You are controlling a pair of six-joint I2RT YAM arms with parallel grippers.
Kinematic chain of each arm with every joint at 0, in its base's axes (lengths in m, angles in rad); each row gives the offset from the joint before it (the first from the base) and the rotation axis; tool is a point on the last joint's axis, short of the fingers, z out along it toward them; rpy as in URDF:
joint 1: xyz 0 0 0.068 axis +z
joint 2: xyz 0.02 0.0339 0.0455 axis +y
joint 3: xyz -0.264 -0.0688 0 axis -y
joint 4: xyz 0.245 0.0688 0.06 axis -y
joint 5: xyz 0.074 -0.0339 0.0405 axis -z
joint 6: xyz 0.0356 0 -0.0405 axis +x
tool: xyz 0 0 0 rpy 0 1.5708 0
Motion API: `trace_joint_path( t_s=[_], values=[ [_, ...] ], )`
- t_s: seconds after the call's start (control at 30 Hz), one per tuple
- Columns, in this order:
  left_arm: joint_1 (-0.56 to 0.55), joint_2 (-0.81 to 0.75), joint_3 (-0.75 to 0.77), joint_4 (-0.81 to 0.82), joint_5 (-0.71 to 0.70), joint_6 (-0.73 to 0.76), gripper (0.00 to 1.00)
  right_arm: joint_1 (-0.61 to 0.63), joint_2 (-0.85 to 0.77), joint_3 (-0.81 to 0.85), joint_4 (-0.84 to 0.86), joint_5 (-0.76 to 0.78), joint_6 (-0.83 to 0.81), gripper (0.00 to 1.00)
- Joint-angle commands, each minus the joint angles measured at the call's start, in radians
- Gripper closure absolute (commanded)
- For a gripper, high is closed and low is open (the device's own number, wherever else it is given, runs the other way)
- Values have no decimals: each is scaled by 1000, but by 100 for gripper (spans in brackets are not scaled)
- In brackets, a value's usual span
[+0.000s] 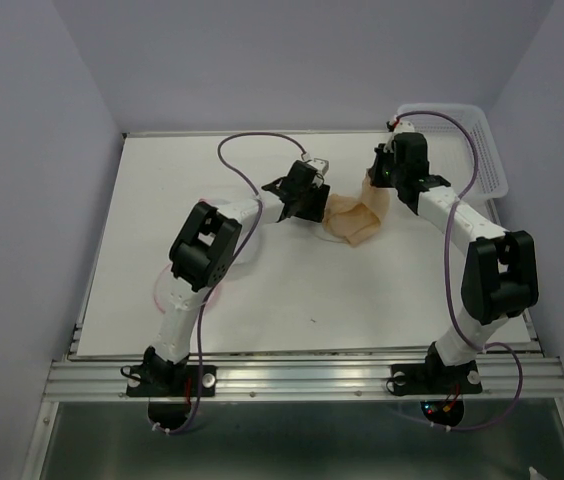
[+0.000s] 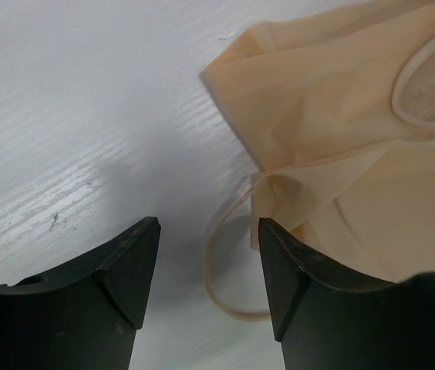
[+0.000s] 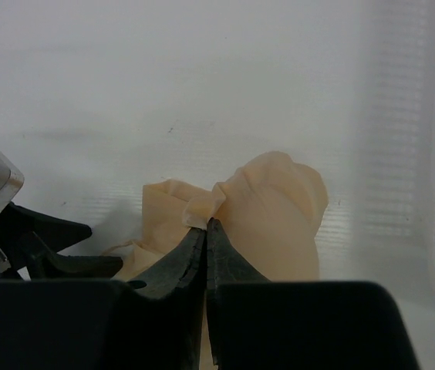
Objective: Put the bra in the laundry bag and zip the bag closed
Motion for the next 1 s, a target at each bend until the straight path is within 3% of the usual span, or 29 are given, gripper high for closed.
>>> trace_joint_path(
  t_s=[0.0, 0.07, 0.17, 0.2, 0.27, 0.63, 0.73, 0.8, 0.9, 0.97],
  values=[
    [6, 17, 63, -19, -80, 6, 40, -11, -50, -11, 52, -39, 15, 93],
    [5, 33, 81, -17, -80, 5, 46, -11, -53, -18, 57, -50, 21, 93],
    [3, 44, 96, -14, -75, -6, 67, -11, -54, -21, 61, -59, 27, 92],
    [5, 50, 98, -14, -68, -12, 82, -20, -54, -23, 61, -54, 27, 92],
    [5, 53, 92, -11, -46, -15, 100, -21, -58, -24, 61, -42, 32, 89],
    [5, -100, -71, -5, -319, -147, 100, -86, -142, -118, 63, 38, 73, 86],
    [5, -149, -112, 6, -339, -164, 100, -109, -175, -172, 64, 38, 93, 99],
    [6, -171, -120, 12, -325, -156, 100, -120, -189, -210, 92, 36, 107, 99],
    [3, -180, -135, 30, -292, -153, 100, -120, -174, -206, 121, -155, 2, 92],
    [5, -174, -134, 29, -279, -156, 100, -82, -153, -183, 104, -195, -42, 86]
  ],
)
